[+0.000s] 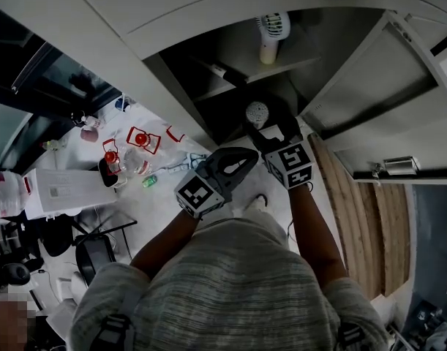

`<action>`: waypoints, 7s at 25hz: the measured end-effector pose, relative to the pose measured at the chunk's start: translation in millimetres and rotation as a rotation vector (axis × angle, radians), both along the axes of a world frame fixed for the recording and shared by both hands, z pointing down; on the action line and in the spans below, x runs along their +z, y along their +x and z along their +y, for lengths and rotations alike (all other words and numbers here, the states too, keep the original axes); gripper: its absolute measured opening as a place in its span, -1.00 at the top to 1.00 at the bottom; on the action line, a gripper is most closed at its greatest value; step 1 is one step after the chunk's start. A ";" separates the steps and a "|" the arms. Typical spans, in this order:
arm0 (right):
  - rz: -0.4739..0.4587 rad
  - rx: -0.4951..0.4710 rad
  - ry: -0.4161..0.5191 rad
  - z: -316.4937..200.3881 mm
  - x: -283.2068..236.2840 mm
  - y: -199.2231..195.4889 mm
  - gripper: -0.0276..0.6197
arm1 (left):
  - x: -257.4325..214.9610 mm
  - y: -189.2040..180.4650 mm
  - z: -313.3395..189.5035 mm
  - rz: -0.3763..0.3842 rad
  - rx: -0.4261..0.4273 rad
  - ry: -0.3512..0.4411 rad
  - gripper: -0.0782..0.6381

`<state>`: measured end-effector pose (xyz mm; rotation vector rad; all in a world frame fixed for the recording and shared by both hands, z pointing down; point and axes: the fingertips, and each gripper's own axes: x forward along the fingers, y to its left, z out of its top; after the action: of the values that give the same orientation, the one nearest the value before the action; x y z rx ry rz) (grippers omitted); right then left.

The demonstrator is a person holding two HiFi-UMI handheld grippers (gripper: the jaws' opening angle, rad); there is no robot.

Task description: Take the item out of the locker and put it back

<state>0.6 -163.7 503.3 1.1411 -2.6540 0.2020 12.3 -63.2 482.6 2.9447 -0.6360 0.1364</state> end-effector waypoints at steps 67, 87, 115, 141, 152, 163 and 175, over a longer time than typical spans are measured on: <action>-0.109 0.127 0.327 49.7 -180.2 55.3 0.07 | -62.3 33.6 -21.2 0.125 0.054 0.085 0.76; -0.035 0.082 0.251 30.4 -136.4 41.3 0.07 | -53.5 25.6 -17.5 0.110 0.045 0.061 0.76; 0.054 0.081 -0.013 -12.2 -1.2 20.6 0.07 | -14.0 8.9 -18.8 0.060 0.001 -0.001 0.76; -0.016 0.060 0.023 -7.3 11.9 19.1 0.06 | -12.4 5.5 -19.4 0.058 -0.001 -0.006 0.76; -0.073 0.068 0.092 14.2 -38.8 35.9 0.06 | -25.0 6.2 -20.5 0.078 0.001 0.017 0.76; -0.115 -0.003 0.282 29.1 -145.9 21.4 0.06 | -35.6 9.5 -20.9 0.090 0.012 0.033 0.76; -0.106 -0.147 0.363 16.9 -188.6 -22.7 0.12 | -34.6 6.5 -18.3 0.085 0.016 0.030 0.76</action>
<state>-22.2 -146.8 314.7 1.0485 -2.9351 -0.2642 18.8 -81.6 447.9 2.9659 -0.6080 0.0033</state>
